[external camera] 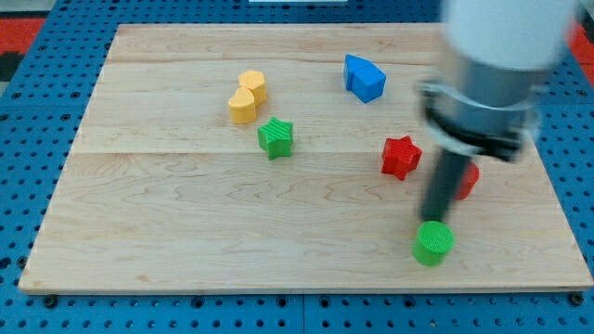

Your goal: Move the green circle to left a bit

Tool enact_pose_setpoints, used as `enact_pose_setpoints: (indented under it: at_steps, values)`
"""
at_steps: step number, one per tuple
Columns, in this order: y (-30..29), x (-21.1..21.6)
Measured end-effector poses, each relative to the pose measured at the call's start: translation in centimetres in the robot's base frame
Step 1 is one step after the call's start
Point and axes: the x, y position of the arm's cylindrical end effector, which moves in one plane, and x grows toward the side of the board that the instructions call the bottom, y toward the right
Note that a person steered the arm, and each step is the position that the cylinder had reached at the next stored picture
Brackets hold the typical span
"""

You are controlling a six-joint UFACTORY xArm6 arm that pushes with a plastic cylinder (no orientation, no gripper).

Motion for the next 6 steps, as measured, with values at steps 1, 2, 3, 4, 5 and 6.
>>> enact_pose_setpoints:
  at_steps: [1, 2, 3, 4, 5, 6]
  values:
    - [3.3, 0.9]
    - [1.8, 2.6]
    - [-2.9, 2.8]
    - [-3.4, 2.9]
    - [-2.1, 4.4]
    - [-3.8, 7.2]
